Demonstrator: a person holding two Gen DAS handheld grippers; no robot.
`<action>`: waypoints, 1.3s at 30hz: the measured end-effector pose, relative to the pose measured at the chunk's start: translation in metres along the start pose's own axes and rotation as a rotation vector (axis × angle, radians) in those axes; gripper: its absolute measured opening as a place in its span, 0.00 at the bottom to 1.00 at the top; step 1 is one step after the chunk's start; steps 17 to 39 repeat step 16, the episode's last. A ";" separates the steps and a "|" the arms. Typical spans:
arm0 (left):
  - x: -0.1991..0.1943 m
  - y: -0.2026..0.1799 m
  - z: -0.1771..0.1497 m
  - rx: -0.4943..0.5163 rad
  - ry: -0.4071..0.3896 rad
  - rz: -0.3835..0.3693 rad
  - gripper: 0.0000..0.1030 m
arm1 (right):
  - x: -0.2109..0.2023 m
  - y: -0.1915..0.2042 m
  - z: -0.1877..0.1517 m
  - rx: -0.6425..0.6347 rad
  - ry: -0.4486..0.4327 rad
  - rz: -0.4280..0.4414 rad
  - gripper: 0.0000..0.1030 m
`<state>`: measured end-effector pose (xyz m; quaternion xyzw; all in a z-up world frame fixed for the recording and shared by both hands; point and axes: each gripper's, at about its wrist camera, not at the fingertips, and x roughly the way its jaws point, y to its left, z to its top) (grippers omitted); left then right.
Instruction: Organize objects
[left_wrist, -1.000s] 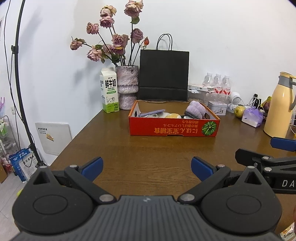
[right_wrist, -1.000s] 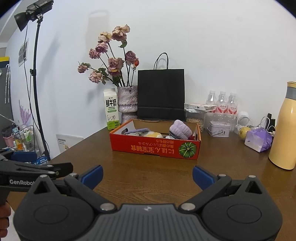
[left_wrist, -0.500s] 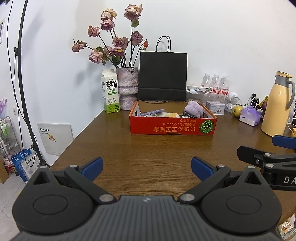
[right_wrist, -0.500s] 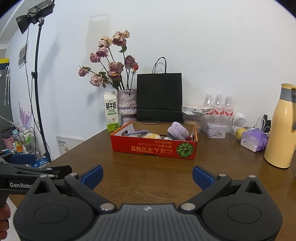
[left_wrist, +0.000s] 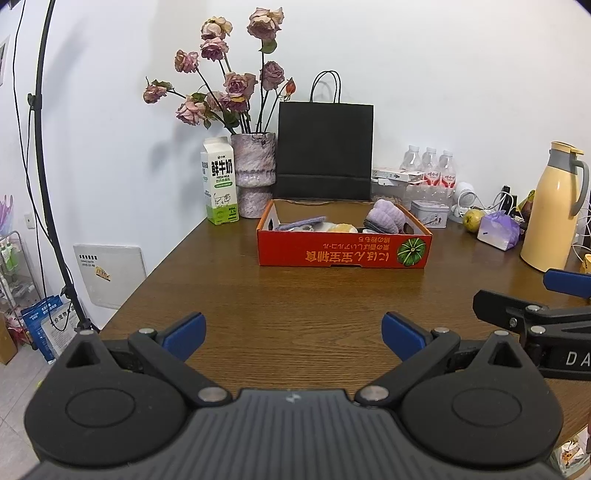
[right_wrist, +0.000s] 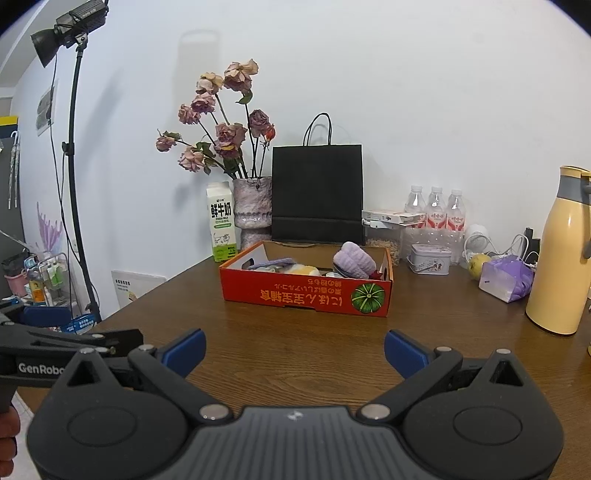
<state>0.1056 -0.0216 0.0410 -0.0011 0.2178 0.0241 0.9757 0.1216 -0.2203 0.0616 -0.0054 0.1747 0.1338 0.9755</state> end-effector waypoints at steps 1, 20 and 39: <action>0.000 0.000 0.000 0.000 0.000 0.000 1.00 | 0.000 0.000 0.000 0.000 0.000 0.000 1.00; 0.000 0.001 -0.001 0.003 0.001 -0.003 1.00 | 0.000 0.000 0.001 -0.001 0.000 0.001 1.00; 0.000 0.001 -0.001 0.003 0.001 -0.003 1.00 | 0.000 0.000 0.001 -0.001 0.000 0.001 1.00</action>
